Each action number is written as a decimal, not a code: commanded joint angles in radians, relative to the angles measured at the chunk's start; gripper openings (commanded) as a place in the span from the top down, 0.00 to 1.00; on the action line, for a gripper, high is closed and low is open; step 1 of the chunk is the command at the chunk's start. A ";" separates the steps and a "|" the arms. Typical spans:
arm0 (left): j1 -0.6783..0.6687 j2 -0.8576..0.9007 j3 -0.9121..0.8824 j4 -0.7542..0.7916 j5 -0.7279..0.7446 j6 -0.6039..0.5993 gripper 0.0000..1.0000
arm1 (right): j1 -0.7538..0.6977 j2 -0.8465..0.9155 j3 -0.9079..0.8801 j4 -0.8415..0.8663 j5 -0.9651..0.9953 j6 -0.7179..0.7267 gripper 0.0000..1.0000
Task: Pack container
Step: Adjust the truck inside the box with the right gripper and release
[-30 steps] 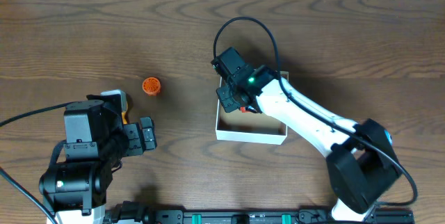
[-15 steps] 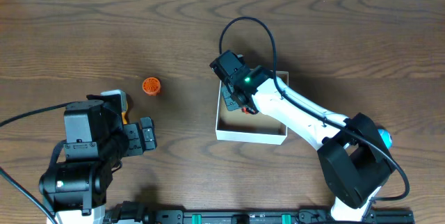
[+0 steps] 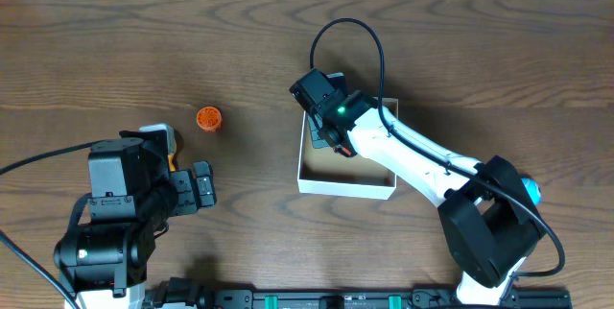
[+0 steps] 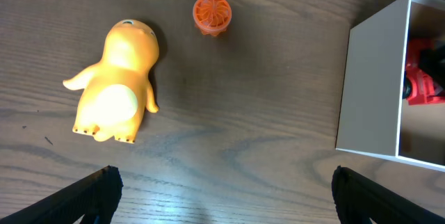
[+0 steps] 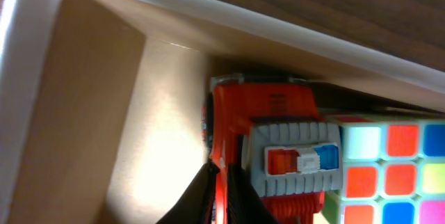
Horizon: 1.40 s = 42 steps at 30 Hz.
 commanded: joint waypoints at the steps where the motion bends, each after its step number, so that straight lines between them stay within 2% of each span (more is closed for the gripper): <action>1: 0.005 -0.001 -0.002 -0.003 0.007 0.008 0.02 | -0.006 0.007 0.015 0.013 -0.058 -0.051 0.90; 3: 0.005 -0.001 -0.002 -0.003 0.007 0.008 0.02 | -0.006 0.007 0.015 0.022 -0.087 -0.120 0.96; 7: 0.005 -0.001 -0.002 -0.003 0.007 0.008 0.02 | -0.008 0.001 0.016 0.042 -0.066 -0.156 0.96; 15: 0.005 -0.001 -0.002 -0.002 0.007 0.008 0.02 | -0.040 -0.100 0.037 0.012 0.067 -0.136 0.97; 19: 0.005 -0.001 -0.002 -0.002 0.007 0.008 0.02 | -0.087 -0.151 0.037 -0.032 0.071 -0.111 0.99; 25: 0.005 -0.001 -0.002 -0.002 0.007 0.008 0.02 | -0.140 -0.144 0.032 -0.119 0.034 -0.086 0.99; 33: 0.005 -0.001 -0.002 -0.002 0.007 0.008 0.02 | -0.083 -0.145 0.034 0.001 -0.151 -0.290 0.99; 42: 0.005 -0.001 -0.002 -0.002 0.007 0.008 0.02 | -0.066 -0.077 0.034 0.004 -0.155 -0.258 0.99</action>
